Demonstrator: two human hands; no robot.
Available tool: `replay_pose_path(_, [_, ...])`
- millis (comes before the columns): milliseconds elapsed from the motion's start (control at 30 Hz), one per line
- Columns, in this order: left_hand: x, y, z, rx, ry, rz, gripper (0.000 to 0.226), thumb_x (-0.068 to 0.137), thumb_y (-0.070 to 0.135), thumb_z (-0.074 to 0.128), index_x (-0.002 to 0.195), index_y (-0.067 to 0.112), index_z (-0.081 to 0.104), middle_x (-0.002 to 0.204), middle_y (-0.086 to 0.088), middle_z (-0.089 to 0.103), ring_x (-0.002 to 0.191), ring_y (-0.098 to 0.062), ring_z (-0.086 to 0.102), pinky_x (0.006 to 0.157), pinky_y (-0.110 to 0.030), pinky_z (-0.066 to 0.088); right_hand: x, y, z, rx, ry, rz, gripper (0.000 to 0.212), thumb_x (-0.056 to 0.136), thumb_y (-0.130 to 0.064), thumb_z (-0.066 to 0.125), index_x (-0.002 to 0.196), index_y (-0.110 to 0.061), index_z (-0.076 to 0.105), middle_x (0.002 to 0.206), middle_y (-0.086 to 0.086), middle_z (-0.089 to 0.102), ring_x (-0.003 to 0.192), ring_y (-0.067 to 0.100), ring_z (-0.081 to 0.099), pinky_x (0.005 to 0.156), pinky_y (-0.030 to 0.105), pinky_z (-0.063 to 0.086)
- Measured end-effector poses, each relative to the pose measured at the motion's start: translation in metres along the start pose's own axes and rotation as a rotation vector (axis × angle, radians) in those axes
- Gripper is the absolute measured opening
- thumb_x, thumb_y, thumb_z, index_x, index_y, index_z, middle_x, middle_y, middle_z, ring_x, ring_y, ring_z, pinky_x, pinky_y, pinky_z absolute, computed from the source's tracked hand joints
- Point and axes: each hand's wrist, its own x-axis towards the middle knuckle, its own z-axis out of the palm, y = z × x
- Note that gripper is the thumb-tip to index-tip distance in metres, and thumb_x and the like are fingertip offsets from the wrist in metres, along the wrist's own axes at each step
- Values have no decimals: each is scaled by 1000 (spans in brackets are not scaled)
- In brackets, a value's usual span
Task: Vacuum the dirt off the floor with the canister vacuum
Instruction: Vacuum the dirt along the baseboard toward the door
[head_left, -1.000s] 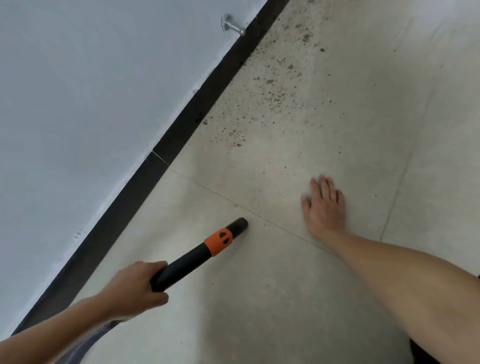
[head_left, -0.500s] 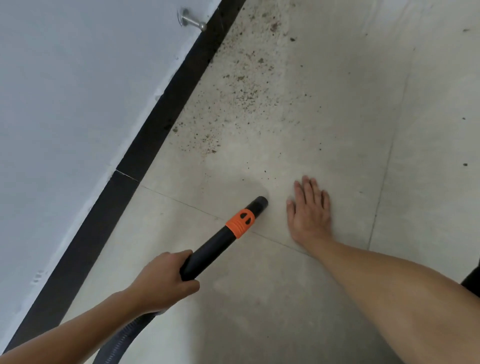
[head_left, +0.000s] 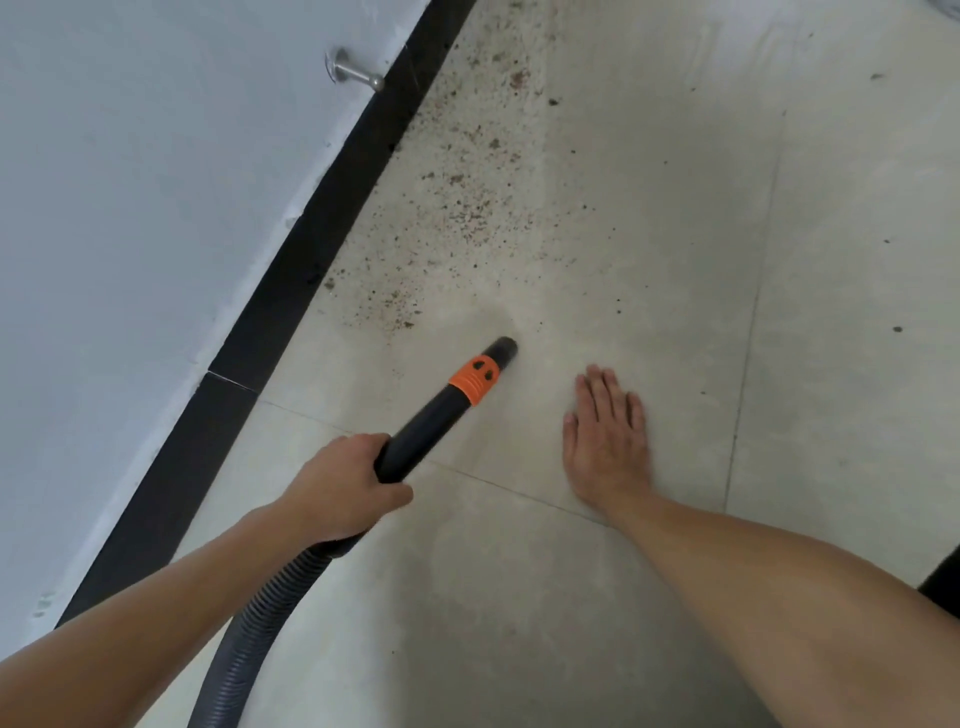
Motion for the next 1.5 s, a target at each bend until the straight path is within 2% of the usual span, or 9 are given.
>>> replay_pose_path(100, [4, 15, 10, 8, -49, 63, 22, 70, 36, 67, 70, 24, 48, 63, 3, 59, 59, -15, 59, 55, -29, 45, -1, 0, 0, 9, 19, -1, 59, 98, -33, 27, 144, -4, 50, 155, 12, 43, 145, 28, 38, 117, 45, 16])
replay_pose_path(267, [38, 30, -13, 4, -7, 17, 21, 74, 34, 68, 76, 21, 52, 70, -1, 62, 66, -18, 61, 60, -30, 48, -1, -1, 1, 10, 31, 3, 59, 97, -32, 30, 142, -1, 52, 153, 13, 45, 143, 28, 41, 115, 46, 19])
replay_pose_path(467, [71, 79, -13, 1, -120, 119, 21, 75, 36, 69, 77, 23, 52, 74, -1, 63, 69, -17, 62, 60, -30, 48, -2, -2, 0, -3, 30, 10, 58, 97, -32, 31, 142, -2, 52, 154, 12, 45, 144, 28, 41, 115, 46, 20])
replay_pose_path(633, [103, 122, -20, 28, -170, 190, 28, 77, 36, 69, 95, 17, 58, 81, 0, 65, 75, -16, 63, 66, -30, 50, 0, -2, 0, -32, -11, 16, 59, 98, -33, 29, 145, -3, 48, 156, 10, 41, 146, 26, 36, 116, 46, 18])
replay_pose_path(1000, [127, 107, -38, -40, -107, 93, 21, 75, 26, 69, 87, 13, 59, 72, -7, 69, 63, -22, 67, 70, -41, 59, -1, 2, -2, -25, -29, 11, 58, 98, -33, 31, 145, -3, 48, 156, 10, 42, 146, 26, 36, 113, 47, 22])
replay_pose_path(1100, [124, 88, -45, 39, -25, 59, 22, 73, 30, 69, 83, 14, 59, 71, -5, 68, 66, -22, 67, 66, -36, 56, -2, 2, -3, -11, -31, 10, 58, 98, -33, 31, 144, -3, 51, 155, 10, 43, 145, 26, 38, 113, 47, 23])
replay_pose_path(1233, [120, 93, -30, 58, -97, 103, 21, 71, 35, 69, 77, 20, 55, 70, -1, 65, 63, -18, 64, 62, -34, 53, -2, 3, -5, 9, -23, 8, 58, 99, -34, 30, 146, -3, 47, 157, 11, 40, 147, 27, 35, 115, 48, 23])
replay_pose_path(1400, [136, 80, -62, 54, 57, -101, 28, 75, 33, 71, 91, 15, 57, 77, -2, 63, 69, -18, 62, 58, -28, 45, 1, 2, -3, 36, -12, 10, 59, 97, -33, 32, 144, -3, 50, 155, 11, 43, 144, 27, 39, 114, 48, 25])
replay_pose_path(1500, [111, 85, -58, 67, -31, -80, 24, 73, 33, 71, 86, 18, 57, 75, -2, 65, 67, -17, 64, 58, -27, 49, -1, 6, -5, 54, -9, -7, 58, 97, -33, 33, 144, -3, 50, 155, 12, 43, 145, 28, 38, 114, 49, 26])
